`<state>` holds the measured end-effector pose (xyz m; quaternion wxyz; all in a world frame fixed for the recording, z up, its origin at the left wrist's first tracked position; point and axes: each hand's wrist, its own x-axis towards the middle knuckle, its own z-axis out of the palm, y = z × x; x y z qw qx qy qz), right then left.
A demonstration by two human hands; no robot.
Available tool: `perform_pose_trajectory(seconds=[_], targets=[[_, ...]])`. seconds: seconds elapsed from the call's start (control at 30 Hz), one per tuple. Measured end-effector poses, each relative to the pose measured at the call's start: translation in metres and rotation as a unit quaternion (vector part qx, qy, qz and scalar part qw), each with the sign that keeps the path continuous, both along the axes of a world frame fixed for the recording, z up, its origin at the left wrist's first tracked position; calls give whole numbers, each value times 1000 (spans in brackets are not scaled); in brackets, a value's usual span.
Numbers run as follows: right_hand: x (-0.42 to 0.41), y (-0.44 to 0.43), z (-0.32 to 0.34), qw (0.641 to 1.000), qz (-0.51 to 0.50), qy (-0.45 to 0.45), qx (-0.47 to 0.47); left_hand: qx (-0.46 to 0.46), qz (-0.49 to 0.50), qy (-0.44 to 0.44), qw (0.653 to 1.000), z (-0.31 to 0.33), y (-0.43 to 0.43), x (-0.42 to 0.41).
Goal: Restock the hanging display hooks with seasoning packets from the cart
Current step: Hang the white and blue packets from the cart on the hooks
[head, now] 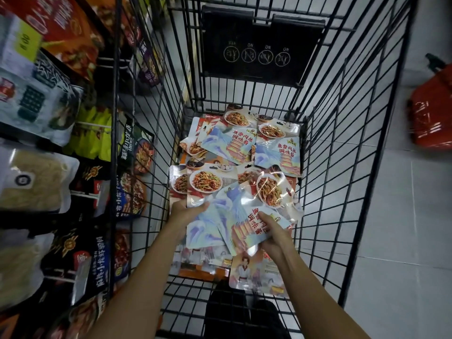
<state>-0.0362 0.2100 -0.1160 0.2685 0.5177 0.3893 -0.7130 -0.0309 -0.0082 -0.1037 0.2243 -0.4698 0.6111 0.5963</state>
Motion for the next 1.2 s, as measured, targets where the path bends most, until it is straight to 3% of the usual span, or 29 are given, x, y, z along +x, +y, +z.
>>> perform_pose_trajectory(seconds=[0.1, 0.27, 0.53, 0.7, 0.8, 1.0, 1.2], targets=[[0, 2, 1, 998, 4, 5, -58, 11, 33, -19, 999, -2, 3, 1], [-2, 4, 18, 997, 34, 23, -64, 25, 62, 18, 998, 13, 10, 7], [-15, 10, 90, 987, 69, 111, -97, -109, 86, 140, 980, 91, 2, 25], [-27, 14, 160, 963, 172, 184, -100, -190, 142, 239, 942, 181, -7, 46], [-29, 9, 212, 930, 238, 258, -113, -215, 191, 300, 910, 245, -12, 76], [-8, -27, 326, 823, 382, 392, -152, -318, 279, 420, 803, 369, -7, 173], [58, -82, 426, 718, 475, 461, -216, -384, 355, 437, 731, 452, 2, 313]])
